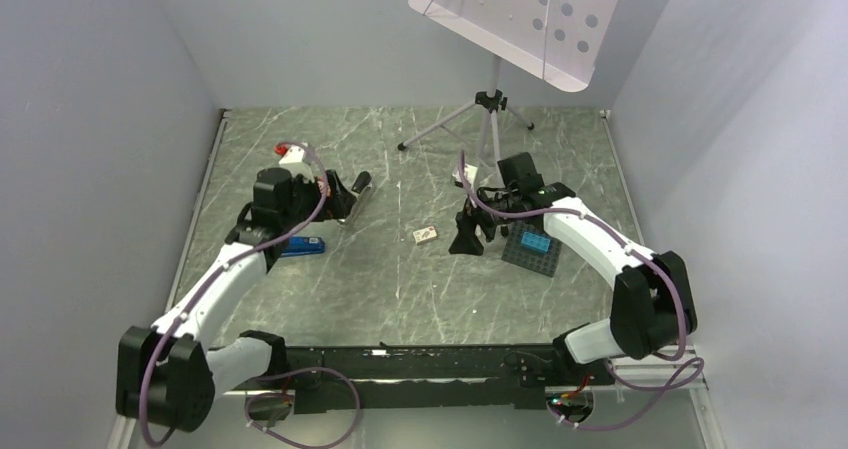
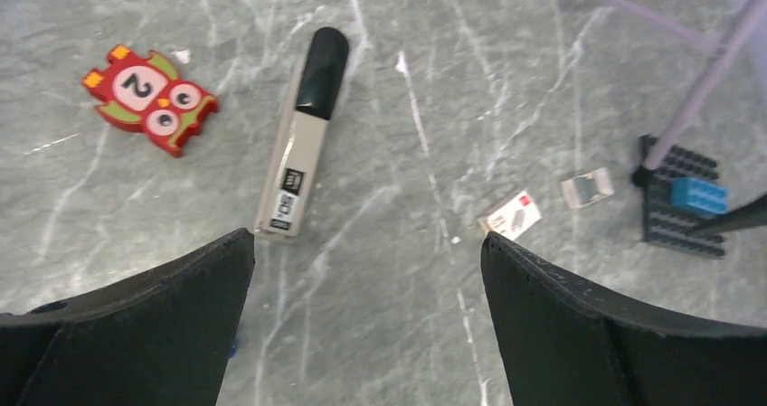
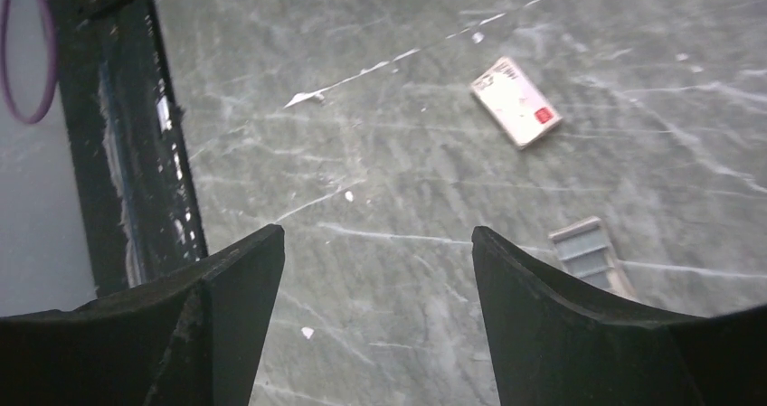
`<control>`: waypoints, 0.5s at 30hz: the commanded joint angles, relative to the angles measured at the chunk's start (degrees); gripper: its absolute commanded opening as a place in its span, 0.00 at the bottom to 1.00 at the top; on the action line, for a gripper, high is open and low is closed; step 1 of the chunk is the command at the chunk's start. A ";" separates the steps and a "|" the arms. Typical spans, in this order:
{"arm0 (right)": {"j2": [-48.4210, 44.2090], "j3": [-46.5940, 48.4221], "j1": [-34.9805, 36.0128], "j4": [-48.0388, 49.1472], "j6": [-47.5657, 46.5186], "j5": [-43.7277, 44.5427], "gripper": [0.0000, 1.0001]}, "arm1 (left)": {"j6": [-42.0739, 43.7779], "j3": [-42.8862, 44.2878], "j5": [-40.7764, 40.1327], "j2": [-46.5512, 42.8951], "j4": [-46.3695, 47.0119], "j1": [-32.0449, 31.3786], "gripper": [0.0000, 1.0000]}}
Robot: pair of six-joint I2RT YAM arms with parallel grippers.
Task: Load the staples into the stapler
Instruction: Pick up the stapler from the center of the board.
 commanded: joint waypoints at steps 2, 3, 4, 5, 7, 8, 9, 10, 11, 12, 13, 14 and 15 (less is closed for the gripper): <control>0.93 1.91 -0.31 -5.33 -7.30 -7.22 0.80 | 6.69 9.65 1.07 7.00 -8.95 1.87 0.99; -0.07 0.89 -0.26 -4.11 -7.51 -7.21 0.80 | 7.75 11.56 -0.13 8.55 -10.70 1.87 0.99; -1.44 -0.15 -0.25 -2.78 -7.63 -6.95 0.80 | 9.19 13.44 -0.86 10.13 -12.31 1.87 0.99; -2.22 -1.07 -0.27 -1.58 -7.73 -6.39 0.80 | 10.23 15.16 -1.37 11.37 -13.66 1.87 0.99; -2.53 -1.57 -0.26 -1.02 -8.64 -5.23 0.80 | 12.23 18.12 -2.07 13.43 -15.91 1.87 0.99; -2.08 -1.29 -0.24 -1.32 -8.99 -4.74 0.80 | 13.10 19.23 -1.93 14.42 -16.75 1.87 0.99; -1.56 -0.99 -0.23 -1.47 -9.25 -4.33 0.80 | 13.78 20.50 -1.45 15.31 -17.59 1.87 0.99; -1.03 -0.77 -0.27 -1.45 -9.34 -3.64 0.80 | 14.80 21.55 -0.83 16.32 -18.29 1.87 0.99; -0.39 -0.48 -0.17 -1.39 -9.20 -2.88 0.79 | 15.70 22.73 0.00 17.37 -19.16 1.87 0.99; 0.11 0.00 -0.08 -1.59 -8.84 -2.07 0.79 | 16.31 23.92 0.32 18.63 -20.04 1.88 0.99; 0.68 0.51 -0.07 -1.74 -7.97 -1.36 0.78 | 16.96 25.05 0.85 19.86 -20.99 1.87 0.99; 1.00 0.85 -0.06 -1.72 -7.29 -0.73 0.78 | 17.47 26.17 1.36 21.01 -21.85 1.87 0.99; 1.15 1.23 -0.11 -1.92 -6.78 -0.58 0.78 | 17.72 27.14 1.71 22.29 -22.68 1.87 1.00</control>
